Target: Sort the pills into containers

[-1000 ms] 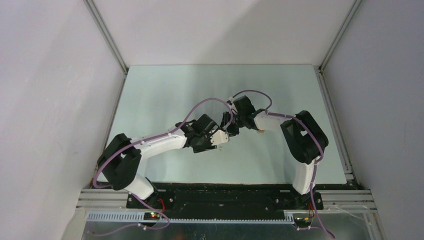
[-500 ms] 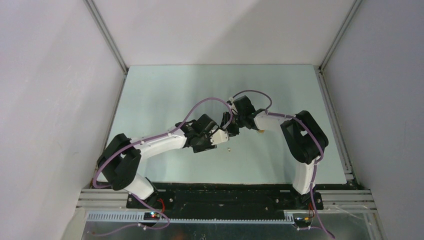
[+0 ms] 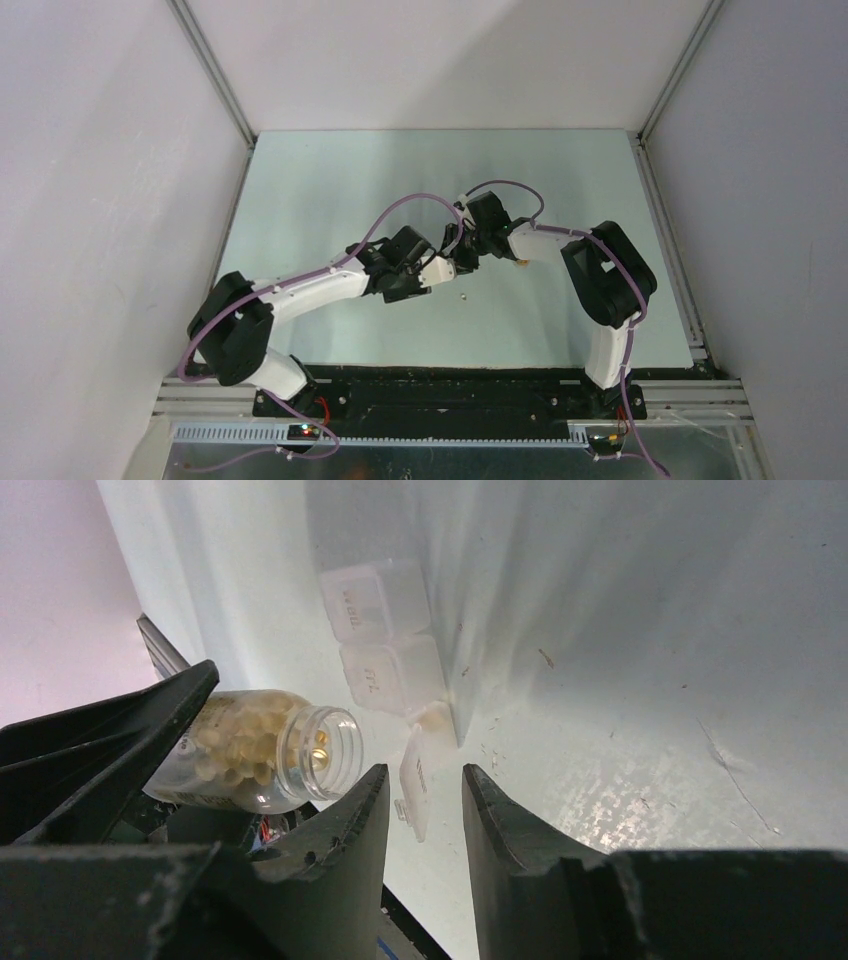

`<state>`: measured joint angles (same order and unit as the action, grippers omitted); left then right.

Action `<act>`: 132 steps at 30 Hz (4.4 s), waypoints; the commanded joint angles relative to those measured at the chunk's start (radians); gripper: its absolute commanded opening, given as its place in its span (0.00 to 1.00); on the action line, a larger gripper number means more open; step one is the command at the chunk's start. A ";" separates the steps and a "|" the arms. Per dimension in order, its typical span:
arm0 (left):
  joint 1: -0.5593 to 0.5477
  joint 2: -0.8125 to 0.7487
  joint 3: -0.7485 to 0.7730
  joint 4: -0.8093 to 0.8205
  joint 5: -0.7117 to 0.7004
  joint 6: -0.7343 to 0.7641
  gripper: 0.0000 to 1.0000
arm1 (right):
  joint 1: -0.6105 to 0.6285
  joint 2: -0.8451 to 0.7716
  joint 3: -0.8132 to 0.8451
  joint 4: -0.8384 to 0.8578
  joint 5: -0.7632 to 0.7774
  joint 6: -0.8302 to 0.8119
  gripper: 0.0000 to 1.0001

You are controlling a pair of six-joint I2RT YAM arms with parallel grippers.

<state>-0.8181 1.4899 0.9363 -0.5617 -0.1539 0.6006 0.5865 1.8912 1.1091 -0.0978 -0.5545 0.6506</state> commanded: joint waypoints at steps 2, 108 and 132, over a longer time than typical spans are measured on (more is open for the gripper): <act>-0.005 0.003 0.065 -0.024 -0.039 -0.010 0.00 | -0.008 -0.007 -0.002 0.003 0.014 -0.016 0.37; 0.110 -0.694 -0.241 1.030 0.366 -0.525 0.00 | -0.220 -0.389 -0.026 -0.289 0.349 -0.107 0.60; 0.109 -0.635 -0.334 1.438 0.325 -0.744 0.00 | -0.262 -0.248 -0.001 -0.477 0.681 -0.250 0.77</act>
<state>-0.7128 0.8524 0.5972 0.8112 0.1429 -0.1097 0.3302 1.5902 1.0863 -0.5743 0.1390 0.4603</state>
